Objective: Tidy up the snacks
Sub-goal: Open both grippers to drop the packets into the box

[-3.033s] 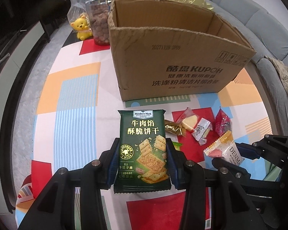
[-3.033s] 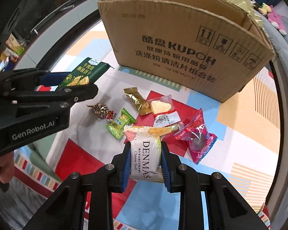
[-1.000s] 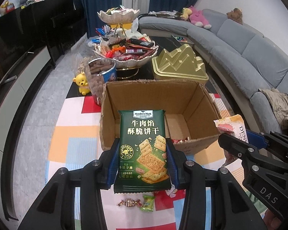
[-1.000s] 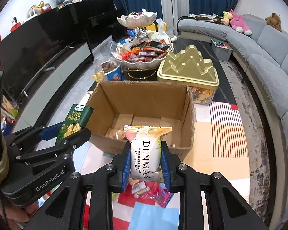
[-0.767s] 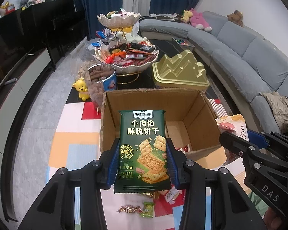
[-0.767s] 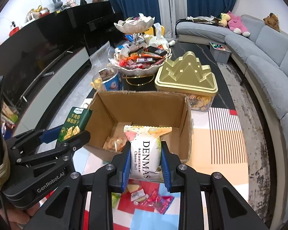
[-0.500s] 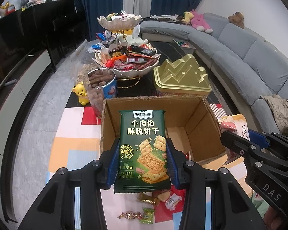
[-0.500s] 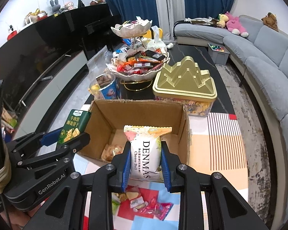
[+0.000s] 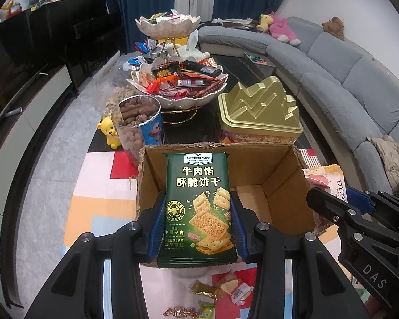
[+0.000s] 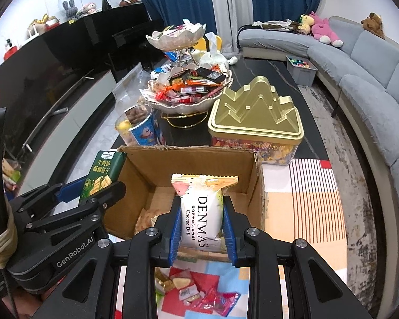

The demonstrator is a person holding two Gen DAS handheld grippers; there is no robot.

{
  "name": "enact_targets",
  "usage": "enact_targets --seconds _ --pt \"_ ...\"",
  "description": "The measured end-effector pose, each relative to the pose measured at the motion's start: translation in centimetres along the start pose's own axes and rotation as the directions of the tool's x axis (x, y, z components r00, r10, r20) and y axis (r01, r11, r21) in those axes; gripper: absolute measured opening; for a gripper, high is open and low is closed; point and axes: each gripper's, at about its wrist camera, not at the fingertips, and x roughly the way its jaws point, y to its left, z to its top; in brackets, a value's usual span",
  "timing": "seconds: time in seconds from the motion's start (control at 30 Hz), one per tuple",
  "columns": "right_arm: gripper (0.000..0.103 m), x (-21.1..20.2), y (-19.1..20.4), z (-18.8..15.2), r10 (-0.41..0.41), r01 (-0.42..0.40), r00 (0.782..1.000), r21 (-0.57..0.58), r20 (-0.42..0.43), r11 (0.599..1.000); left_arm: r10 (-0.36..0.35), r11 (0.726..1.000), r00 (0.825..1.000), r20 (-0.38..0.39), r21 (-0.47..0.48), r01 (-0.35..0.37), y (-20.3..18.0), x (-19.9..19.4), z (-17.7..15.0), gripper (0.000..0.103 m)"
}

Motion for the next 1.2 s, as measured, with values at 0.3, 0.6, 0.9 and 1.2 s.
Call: enact_targets --seconds 0.3,0.6,0.9,1.2 --pt "0.030 1.8 -0.1 0.5 0.004 -0.004 1.000 0.003 -0.019 1.000 -0.008 1.000 1.000 -0.026 -0.018 0.007 0.6 1.7 0.2 0.044" --pt "0.036 2.3 0.1 0.7 -0.003 0.003 1.000 -0.012 -0.019 1.000 0.003 0.999 1.000 -0.015 -0.034 -0.003 1.1 1.8 0.2 0.065" --pt "0.067 1.3 -0.2 0.9 -0.033 0.033 0.999 -0.010 0.005 0.999 0.017 0.999 1.000 -0.004 -0.038 -0.017 1.4 1.0 0.2 0.074" --pt "0.067 -0.9 0.3 0.8 -0.038 0.038 0.999 -0.021 0.037 0.999 0.020 0.999 1.000 0.024 -0.028 -0.019 1.1 -0.9 0.3 0.074"
